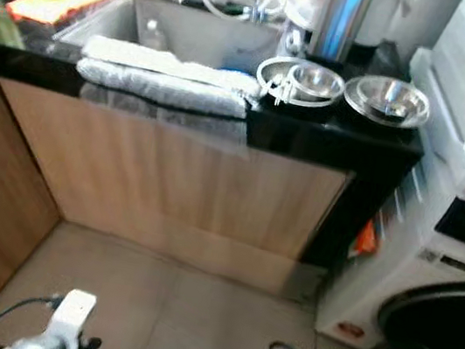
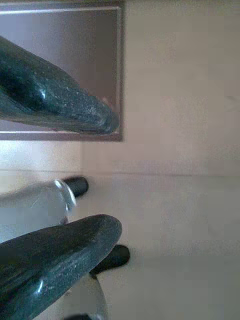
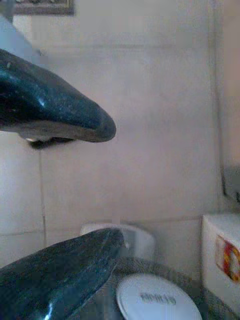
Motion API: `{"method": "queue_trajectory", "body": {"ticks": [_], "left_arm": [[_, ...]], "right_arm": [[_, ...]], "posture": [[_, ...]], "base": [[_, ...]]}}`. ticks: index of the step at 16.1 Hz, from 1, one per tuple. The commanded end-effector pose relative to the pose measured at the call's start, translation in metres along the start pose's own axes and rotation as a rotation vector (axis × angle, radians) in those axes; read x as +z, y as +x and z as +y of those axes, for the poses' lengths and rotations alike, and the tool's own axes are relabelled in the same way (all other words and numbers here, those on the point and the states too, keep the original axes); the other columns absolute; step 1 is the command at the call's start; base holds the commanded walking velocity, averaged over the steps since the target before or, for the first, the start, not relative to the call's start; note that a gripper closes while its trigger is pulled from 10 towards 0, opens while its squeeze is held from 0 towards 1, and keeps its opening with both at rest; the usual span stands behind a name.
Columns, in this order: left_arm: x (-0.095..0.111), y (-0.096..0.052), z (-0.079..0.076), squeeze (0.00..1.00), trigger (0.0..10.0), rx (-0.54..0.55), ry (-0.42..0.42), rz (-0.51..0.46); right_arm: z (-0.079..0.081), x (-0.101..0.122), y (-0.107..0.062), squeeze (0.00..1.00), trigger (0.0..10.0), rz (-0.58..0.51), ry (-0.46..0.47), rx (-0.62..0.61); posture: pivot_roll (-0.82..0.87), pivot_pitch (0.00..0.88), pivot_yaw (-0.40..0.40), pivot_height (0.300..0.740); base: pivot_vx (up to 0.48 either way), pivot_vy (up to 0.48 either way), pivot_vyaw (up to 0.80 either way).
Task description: Kitchen organization
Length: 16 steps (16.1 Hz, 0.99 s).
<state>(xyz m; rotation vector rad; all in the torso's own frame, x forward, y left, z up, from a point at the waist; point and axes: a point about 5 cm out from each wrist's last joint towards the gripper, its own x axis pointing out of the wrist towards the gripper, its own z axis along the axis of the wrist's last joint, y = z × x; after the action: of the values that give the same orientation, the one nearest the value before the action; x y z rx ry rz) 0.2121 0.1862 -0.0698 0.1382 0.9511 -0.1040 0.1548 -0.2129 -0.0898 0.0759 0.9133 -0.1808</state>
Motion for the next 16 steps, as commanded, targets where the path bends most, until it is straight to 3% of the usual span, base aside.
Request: {"method": "queue_trajectory", "body": {"ticks": [1, 14, 16], "left_arm": [[-0.0070, -0.0016, 0.0065, 0.00, 10.0, 0.014, 0.019, 0.023], [-0.0072, -0.0020, 0.0084, 0.00, 10.0, 0.019, -0.007, 0.015], [-0.0073, -0.0020, 0.0081, 0.00, 10.0, 0.017, -0.006, 0.015]], "right_arm": [[0.0050, -0.0014, 0.0001, 0.00, 10.0, 0.003, 0.012, 0.008], [0.0066, -0.0091, -0.0018, 0.00, 10.0, 0.023, 0.011, 0.016], [0.0061, -0.0079, -0.0021, 0.00, 10.0, 0.000, 0.044, 0.011]], "posture": [[0.02, 0.010, 0.012, 0.740], [0.02, 0.039, 0.021, 0.740], [0.02, 0.039, 0.020, 0.740]], "base": [[0.000, 0.000, -0.74], [0.000, 0.000, -0.74], [0.000, 0.000, -0.35]]}}
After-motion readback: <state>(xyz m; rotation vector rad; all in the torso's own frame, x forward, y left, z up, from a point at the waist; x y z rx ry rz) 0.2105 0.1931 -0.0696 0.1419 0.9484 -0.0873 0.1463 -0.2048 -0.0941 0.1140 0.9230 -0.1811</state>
